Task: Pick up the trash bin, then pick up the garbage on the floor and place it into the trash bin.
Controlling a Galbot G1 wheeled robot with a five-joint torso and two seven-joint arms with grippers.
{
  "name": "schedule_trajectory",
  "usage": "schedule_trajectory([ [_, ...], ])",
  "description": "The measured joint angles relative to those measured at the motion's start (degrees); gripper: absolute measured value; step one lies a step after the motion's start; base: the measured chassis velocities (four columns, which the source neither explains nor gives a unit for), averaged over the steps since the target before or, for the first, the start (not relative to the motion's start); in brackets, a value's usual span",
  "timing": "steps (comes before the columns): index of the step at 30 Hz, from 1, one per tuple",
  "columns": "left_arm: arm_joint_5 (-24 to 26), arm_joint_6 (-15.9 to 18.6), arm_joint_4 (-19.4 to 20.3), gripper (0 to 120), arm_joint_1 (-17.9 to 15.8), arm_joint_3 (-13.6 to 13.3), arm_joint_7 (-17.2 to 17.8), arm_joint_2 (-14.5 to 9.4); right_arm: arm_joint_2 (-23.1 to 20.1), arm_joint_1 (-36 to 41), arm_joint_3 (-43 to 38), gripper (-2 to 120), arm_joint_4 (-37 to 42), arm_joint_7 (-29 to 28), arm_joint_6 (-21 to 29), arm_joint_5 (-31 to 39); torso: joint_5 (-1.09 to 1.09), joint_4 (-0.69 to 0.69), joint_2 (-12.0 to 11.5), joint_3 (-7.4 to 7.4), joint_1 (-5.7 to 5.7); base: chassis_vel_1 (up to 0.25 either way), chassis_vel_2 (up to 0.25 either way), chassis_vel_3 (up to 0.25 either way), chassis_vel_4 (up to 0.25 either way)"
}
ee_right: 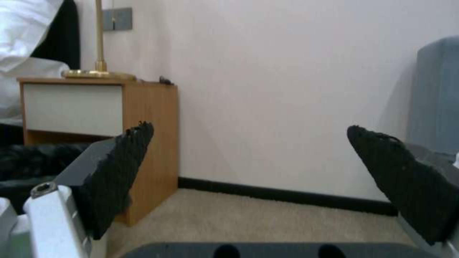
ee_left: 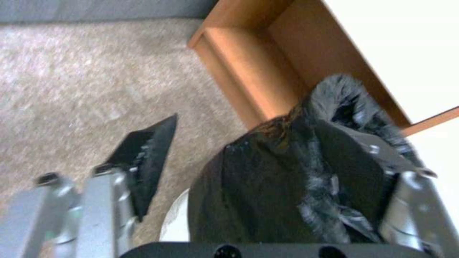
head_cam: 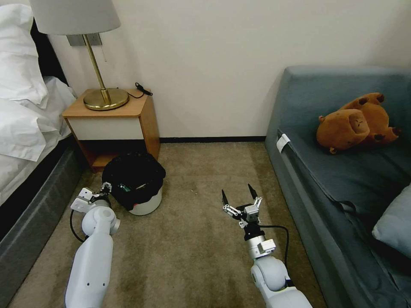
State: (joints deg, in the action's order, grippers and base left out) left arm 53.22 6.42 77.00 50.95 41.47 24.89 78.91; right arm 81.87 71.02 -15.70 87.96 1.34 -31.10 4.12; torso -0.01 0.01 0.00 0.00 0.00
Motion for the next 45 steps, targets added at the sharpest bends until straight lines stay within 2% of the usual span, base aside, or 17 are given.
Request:
schedule_trajectory([
  [2,-1.9,0.0,2.6,95,0.7,-0.1,-0.8,0.0,0.0,-0.2,-0.1,100,0.0,0.0,-0.2,0.0,0.0,0.0,0.0,0.0,0.0,0.0,0.0,0.0,0.0],
  [4,-3.1,0.1,4.5,97,1.2,-0.2,-1.3,0.1,0.0,-0.3,-0.2,100,-0.1,0.0,-0.3,0.0,0.0,0.0,0.0,0.0,0.0,0.0,0.0,0.0,0.0],
  [6,-3.4,0.3,5.1,98,1.3,-0.3,-1.4,0.1,0.0,-0.3,-0.2,100,-0.1,0.0,-0.3,0.0,0.01,0.0,0.0,0.0,0.0,0.0,0.0,0.0,0.0],
  [8,-4.4,1.7,9.6,99,2.3,-0.7,-1.3,0.5,0.1,-0.2,-0.3,100,-0.3,0.1,-0.5,0.0,0.0,-0.01,0.0,0.0,0.0,0.0,0.0,0.0,0.0],
  [16,-7.5,4.2,16.9,99,4.8,-1.4,-1.2,1.4,0.3,-0.4,-0.4,100,-0.7,0.1,-0.8,0.0,0.01,0.0,0.0,0.0,0.0,0.0,0.0,0.0,0.0],
  [17,-8.3,5.4,19.6,99,5.8,-1.6,-1.4,1.7,0.3,-0.6,-0.4,100,-0.8,0.1,-0.9,0.0,0.01,-0.02,0.0,0.0,0.0,0.0,0.0,0.0,0.0],
  [20,-11.9,6.9,23.0,99,7.8,-1.6,-3.8,2.1,0.4,-0.7,-0.4,100,-0.9,0.0,-0.9,0.1,0.01,-0.02,0.0,0.0,0.0,0.0,0.0,0.0,0.0],
  [22,-19.0,8.1,26.3,99,10.8,-1.6,-9.4,2.1,0.6,-0.8,-0.5,100,-0.9,-0.3,-0.9,0.1,0.0,0.0,0.0,0.0,0.0,0.0,0.0,0.0,0.0],
  [23,-19.0,8.1,26.3,99,10.8,-1.6,-9.4,2.1,0.6,-0.8,-0.5,100,-0.9,-0.3,-0.9,0.1,0.0,0.0,0.0,0.0,0.0,0.0,0.0,0.0,0.0],
  [25,-24.6,8.3,28.5,99,13.2,-1.3,-16.3,2.2,0.9,-1.4,-0.7,100,-0.9,-1.6,-0.8,0.4,0.01,-0.01,0.0,0.0,0.0,0.0,0.0,0.0,0.0],
  [26,-24.6,8.3,28.5,99,13.2,-1.3,-16.3,2.2,0.9,-1.4,-0.7,100,-0.9,-1.6,-0.8,0.4,0.01,-0.01,0.0,0.0,0.0,0.0,0.0,0.0,0.0],
  [28,-28.8,8.0,30.1,99,14.9,-1.2,-21.4,2.4,1.1,-1.8,-0.8,100,-0.9,-2.7,-0.3,0.6,0.01,0.0,0.0,0.0,0.0,0.0,0.0,0.0,0.0],
  [29,-28.8,8.0,30.1,99,14.9,-1.2,-21.4,2.4,1.1,-1.8,-0.8,100,-0.9,-2.7,-0.3,0.6,0.01,0.0,0.0,0.0,0.0,0.0,0.0,0.0,0.0],
  [31,-35.2,6.5,31.5,99,17.0,-1.2,-27.7,2.6,1.3,-2.0,-1.0,100,-0.9,-3.2,0.2,0.6,0.0,0.0,0.0,0.0,0.0,0.0,0.0,0.0,0.0],
  [34,-38.3,5.6,33.4,99,18.9,-2.1,-30.7,2.6,1.5,-2.1,-1.3,100,-0.9,-3.4,0.4,0.6,0.01,0.0,0.0,0.0,0.0,0.0,0.0,0.0,0.0],
  [41,-42.7,3.7,32.1,99,20.0,-3.9,-32.2,2.7,1.9,-2.1,-1.8,100,-1.1,-3.6,0.5,0.6,0.01,-0.01,0.0,0.0,0.0,0.0,0.0,0.0,0.0],
  [45,-42.8,-1.1,28.3,99,20.3,-4.8,-33.4,3.0,2.2,-2.1,-2.0,100,-1.1,-3.7,0.5,0.6,0.0,-0.01,0.0,0.0,0.0,0.0,0.0,0.0,0.0],
])
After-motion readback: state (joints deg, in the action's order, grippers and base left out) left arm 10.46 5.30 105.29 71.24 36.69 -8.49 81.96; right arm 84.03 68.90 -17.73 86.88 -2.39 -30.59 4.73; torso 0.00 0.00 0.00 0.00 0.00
